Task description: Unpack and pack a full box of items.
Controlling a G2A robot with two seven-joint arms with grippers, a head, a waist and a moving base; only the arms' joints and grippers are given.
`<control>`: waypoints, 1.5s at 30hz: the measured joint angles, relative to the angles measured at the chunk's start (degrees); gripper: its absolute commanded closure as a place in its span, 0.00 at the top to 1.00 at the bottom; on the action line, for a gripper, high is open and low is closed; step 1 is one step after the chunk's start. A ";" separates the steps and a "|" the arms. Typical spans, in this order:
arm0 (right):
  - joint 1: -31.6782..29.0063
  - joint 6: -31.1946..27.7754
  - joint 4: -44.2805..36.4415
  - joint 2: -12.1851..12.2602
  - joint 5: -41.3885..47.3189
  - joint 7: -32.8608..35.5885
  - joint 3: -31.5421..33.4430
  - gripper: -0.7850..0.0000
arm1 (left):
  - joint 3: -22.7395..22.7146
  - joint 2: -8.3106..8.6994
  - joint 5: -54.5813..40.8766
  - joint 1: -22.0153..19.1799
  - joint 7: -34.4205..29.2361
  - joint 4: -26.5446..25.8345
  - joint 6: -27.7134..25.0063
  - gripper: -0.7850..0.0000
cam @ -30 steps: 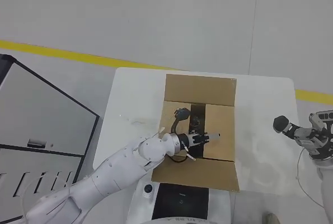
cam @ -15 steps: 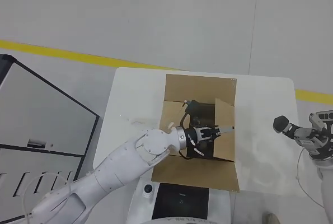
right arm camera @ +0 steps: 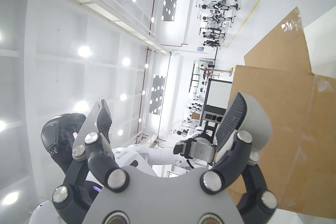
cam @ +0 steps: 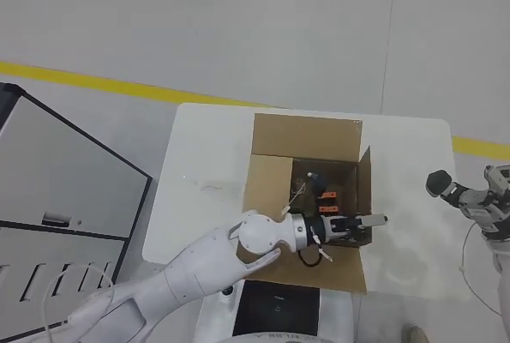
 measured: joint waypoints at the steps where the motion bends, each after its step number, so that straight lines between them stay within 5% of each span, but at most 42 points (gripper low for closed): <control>1: -0.12 0.11 -0.39 -0.01 -0.14 0.07 0.09 1.00 | 0.59 -0.47 0.07 -0.35 0.35 0.60 -0.13 1.00; 14: 2.66 4.50 -1.05 0.02 -4.94 -2.83 -1.26 1.00 | 6.17 -5.51 2.61 -1.76 2.71 6.22 -1.27 1.00; 27: 2.65 8.21 2.23 -0.26 -11.16 -5.64 -6.06 1.00 | 2.94 -6.24 2.85 -0.59 1.30 7.39 -1.12 1.00; 34: 3.95 7.55 8.40 -0.13 -15.90 -4.99 -7.43 1.00 | -3.40 -4.19 2.94 0.73 -3.28 2.20 1.32 1.00; 45: 7.21 5.94 13.48 -1.31 -19.60 -7.54 -15.66 1.00 | -25.16 2.82 8.28 10.64 -13.04 -15.21 10.65 1.00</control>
